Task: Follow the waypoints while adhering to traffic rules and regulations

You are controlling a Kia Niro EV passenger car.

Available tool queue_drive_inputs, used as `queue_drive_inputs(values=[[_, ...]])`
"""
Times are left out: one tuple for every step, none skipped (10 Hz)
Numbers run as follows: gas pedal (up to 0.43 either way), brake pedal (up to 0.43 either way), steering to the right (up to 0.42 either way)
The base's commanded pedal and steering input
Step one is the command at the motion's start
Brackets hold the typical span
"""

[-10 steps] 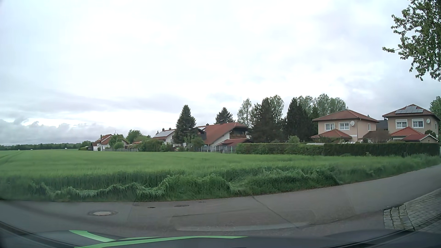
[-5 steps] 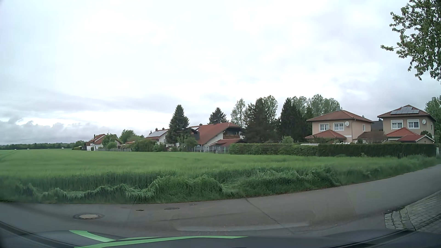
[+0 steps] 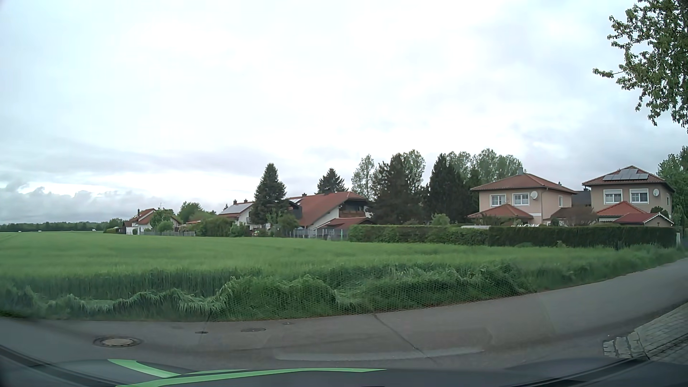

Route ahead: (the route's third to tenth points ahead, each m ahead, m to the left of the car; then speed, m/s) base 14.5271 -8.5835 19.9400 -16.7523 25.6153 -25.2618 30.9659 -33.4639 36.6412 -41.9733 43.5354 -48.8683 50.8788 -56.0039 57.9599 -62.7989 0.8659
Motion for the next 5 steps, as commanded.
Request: queue_drive_inputs(values=[[0.11, 0.0, 0.244], [0.11, 0.0, 0.244], [0.118, 0.0, 0.25], [0.13, 0.0, 0.266], [0.13, 0.0, 0.283]])
